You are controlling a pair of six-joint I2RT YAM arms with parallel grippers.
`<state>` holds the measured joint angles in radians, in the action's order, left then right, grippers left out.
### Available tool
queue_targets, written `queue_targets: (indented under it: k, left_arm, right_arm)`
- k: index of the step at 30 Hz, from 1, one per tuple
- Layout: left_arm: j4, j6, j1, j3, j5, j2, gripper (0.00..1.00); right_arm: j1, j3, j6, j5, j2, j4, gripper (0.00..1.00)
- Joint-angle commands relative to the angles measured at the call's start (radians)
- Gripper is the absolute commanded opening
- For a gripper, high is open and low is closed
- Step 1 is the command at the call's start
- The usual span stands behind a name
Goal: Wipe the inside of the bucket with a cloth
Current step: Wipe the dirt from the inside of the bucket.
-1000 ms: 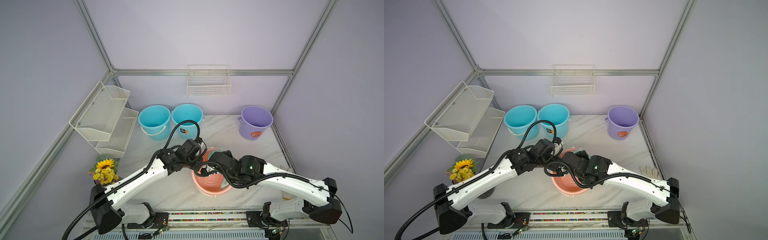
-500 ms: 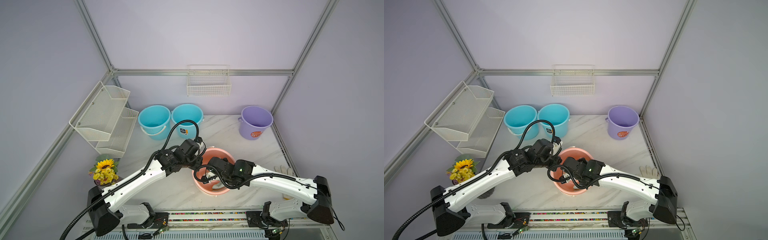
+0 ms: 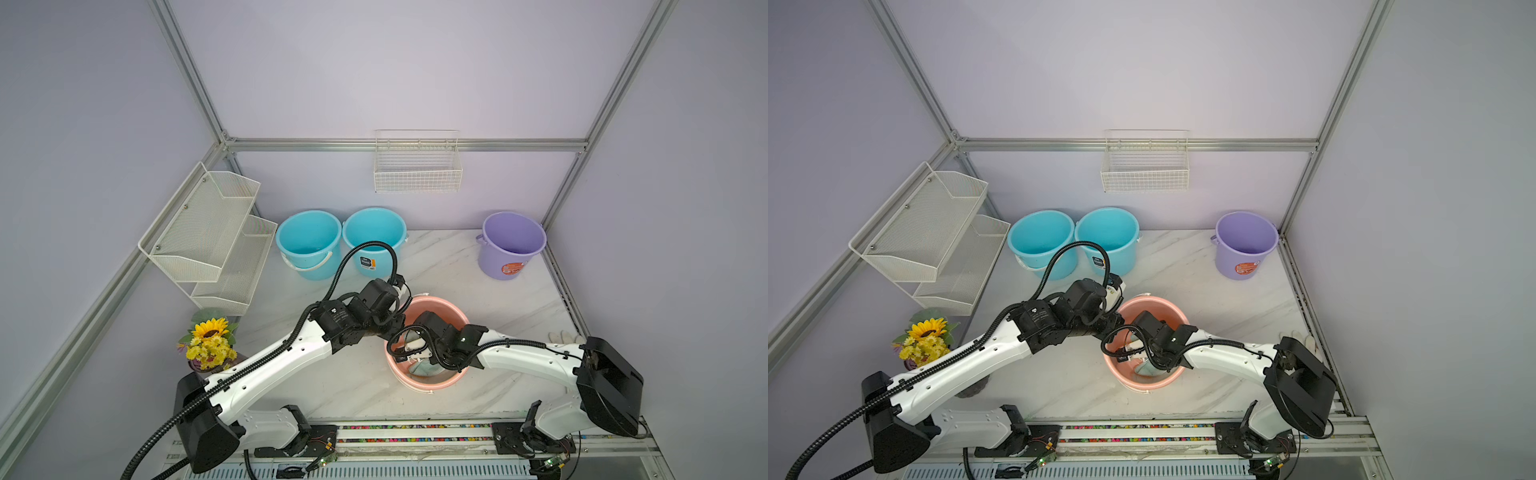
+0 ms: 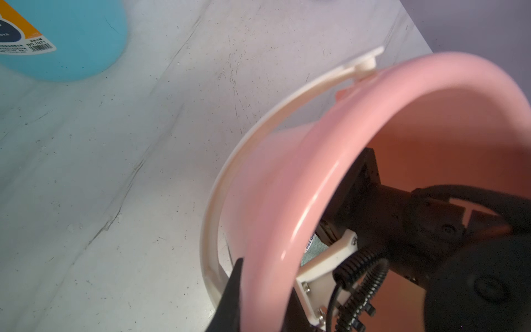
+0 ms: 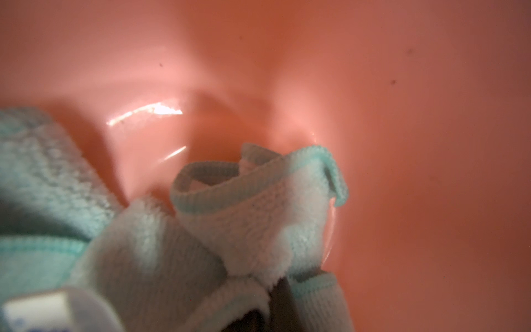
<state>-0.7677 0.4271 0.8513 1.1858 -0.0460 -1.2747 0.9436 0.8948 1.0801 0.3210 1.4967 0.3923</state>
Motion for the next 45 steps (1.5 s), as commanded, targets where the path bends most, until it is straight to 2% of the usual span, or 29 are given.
queue_targets:
  k: [1,9,15,23,28,33,38,41,45]
  left_arm:
    - [0.086,0.013,0.005,0.029,0.025,0.025,0.00]
    - [0.080,0.023,0.004,0.024,-0.037,-0.002,0.00]
    - [0.059,0.065,-0.001,0.029,-0.124,-0.016,0.00]
    - [0.080,0.061,-0.014,0.042,-0.121,-0.036,0.00]
    - [0.079,0.062,-0.018,0.049,-0.120,-0.041,0.00]
    - [0.071,0.058,-0.026,0.054,-0.118,-0.038,0.00]
    - [0.075,0.062,-0.032,0.060,-0.096,-0.044,0.00]
    - [0.076,0.064,-0.035,0.066,-0.082,-0.048,0.00]
    - [0.081,0.065,-0.037,0.071,-0.068,-0.050,0.00]
  right_arm:
    - [-0.022,0.011,-0.039,-0.035,-0.023,-0.026,0.00]
    - [-0.020,0.171,-0.099,-0.079,-0.165,0.251,0.00]
    - [-0.014,0.294,-0.158,-0.112,-0.229,0.466,0.00]
    - [-0.012,0.465,-0.392,-0.163,-0.250,0.653,0.00]
    - [-0.012,0.525,-0.633,-0.172,-0.244,0.731,0.00]
    - [-0.011,0.564,-1.008,-0.111,-0.205,0.792,0.00]
    - [-0.012,0.560,-1.336,-0.108,-0.153,0.859,0.00]
    - [-0.012,0.544,-1.494,-0.139,-0.112,0.870,0.00]
    - [-0.012,0.472,-1.633,-0.270,-0.069,0.768,0.00]
